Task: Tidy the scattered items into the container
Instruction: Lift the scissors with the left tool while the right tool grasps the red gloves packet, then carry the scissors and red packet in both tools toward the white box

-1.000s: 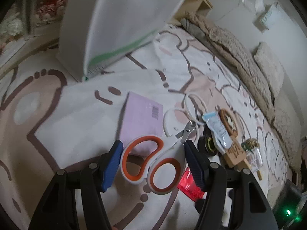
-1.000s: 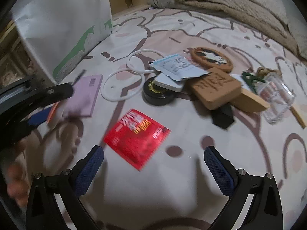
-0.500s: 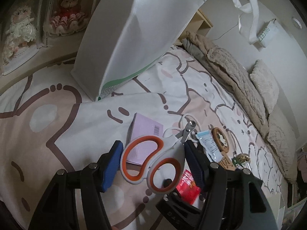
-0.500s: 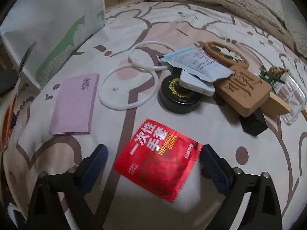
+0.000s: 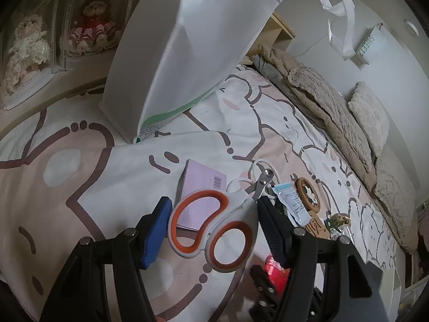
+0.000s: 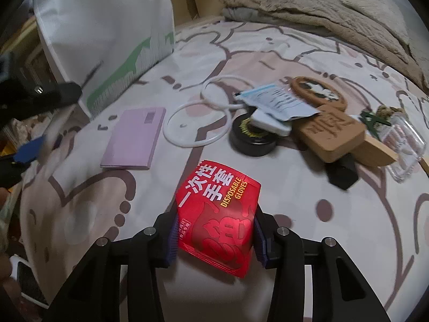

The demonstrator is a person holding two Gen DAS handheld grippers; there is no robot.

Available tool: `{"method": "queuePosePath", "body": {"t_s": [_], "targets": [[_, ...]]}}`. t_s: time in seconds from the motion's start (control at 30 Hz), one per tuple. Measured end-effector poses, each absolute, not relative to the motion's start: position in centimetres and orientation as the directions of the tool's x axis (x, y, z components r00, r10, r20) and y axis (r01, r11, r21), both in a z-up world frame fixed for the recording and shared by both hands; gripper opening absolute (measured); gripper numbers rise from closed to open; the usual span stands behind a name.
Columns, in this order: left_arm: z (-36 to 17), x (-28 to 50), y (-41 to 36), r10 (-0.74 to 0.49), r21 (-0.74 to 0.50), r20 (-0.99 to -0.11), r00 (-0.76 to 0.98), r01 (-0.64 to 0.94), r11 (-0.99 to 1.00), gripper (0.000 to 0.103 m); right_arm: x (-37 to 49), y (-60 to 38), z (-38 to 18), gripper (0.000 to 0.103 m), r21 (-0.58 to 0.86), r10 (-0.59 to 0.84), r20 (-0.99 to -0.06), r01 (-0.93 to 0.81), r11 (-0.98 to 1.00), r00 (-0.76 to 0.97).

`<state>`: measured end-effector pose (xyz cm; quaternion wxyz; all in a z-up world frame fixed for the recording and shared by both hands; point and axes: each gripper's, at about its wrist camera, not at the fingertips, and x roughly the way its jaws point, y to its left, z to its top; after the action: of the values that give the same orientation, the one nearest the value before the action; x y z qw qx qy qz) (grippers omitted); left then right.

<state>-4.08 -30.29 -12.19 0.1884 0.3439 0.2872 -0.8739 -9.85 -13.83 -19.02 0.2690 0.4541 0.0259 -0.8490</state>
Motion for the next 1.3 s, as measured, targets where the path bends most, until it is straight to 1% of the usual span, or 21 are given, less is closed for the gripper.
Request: {"method": "queuePosePath", "body": {"t_s": [0.13, 0.37, 0.57, 0.93, 1.3], "targets": [[-11.9, -4.2, -29.6, -0.135, -0.366, -0.704, -0.697, 0.519, -0.772, 0.065, -9.8, -11.8, -17.5, 0.046, 0.234, -0.463, -0.754, 0.469, -0.852, -0.466], [-11.1, -4.1, -27.6, -0.131, -0.359, -0.685, -0.717, 0.488, -0.795, 0.065, -9.3, -7.8, -14.2, 0.046, 0.238, -0.476, -0.698, 0.454, -0.859, -0.535], [-9.6, -4.0, -25.2, -0.111, -0.367, -0.648, -0.753, 0.437, -0.821, 0.065, -8.6, -3.2, -11.3, 0.046, 0.243, -0.476, -0.653, 0.433, -0.868, -0.589], [-7.2, -4.2, -20.6, -0.096, -0.320, -0.595, -0.798, 0.345, -0.883, 0.065, -7.3, 5.1, -7.7, 0.046, 0.198, -0.412, -0.590, 0.370, -0.908, -0.694], [-5.2, -3.9, -16.9, -0.031, -0.323, -0.538, -0.842, 0.240, -0.915, 0.065, -5.5, 11.7, -4.8, 0.046, 0.142, -0.305, -0.526, 0.271, -0.952, -0.794]]}}
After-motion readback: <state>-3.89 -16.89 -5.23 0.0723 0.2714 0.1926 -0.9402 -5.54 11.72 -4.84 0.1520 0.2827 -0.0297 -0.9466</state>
